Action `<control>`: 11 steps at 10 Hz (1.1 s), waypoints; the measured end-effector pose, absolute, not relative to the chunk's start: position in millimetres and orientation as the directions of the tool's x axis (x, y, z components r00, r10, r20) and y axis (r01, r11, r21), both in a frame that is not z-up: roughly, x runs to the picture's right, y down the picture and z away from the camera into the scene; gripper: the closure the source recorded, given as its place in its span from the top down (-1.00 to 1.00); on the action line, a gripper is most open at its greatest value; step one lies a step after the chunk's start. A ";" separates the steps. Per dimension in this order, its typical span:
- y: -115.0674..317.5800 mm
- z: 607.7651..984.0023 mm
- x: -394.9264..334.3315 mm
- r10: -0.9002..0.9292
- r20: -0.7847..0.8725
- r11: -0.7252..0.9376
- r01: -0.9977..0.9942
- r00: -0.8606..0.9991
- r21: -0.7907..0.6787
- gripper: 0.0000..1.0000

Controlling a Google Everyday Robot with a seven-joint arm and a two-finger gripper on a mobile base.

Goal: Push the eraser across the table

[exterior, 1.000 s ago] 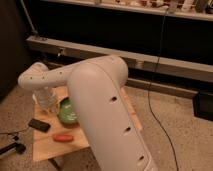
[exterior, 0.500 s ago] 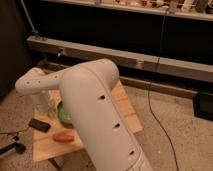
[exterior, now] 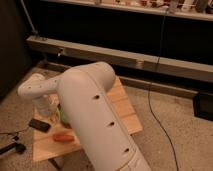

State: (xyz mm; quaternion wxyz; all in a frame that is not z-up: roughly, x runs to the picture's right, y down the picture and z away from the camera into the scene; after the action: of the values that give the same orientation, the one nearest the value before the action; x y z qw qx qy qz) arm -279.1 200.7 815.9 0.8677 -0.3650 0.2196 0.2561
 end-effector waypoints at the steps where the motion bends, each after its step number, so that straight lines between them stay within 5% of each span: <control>1: 208.1 816.0 -279.9 0.259 -0.565 0.615 -0.585 0.783 -0.529 -1.00; 5: 241.4 819.9 -303.9 0.148 -0.527 0.674 -0.476 0.837 -0.566 -1.00; 11: 233.3 845.7 -317.7 0.157 -0.547 0.725 -0.472 0.822 -0.502 -1.00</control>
State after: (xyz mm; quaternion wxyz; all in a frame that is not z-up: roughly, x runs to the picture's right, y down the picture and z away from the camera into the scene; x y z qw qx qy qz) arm -317.7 233.3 845.7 0.8967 -0.3269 0.2413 0.1754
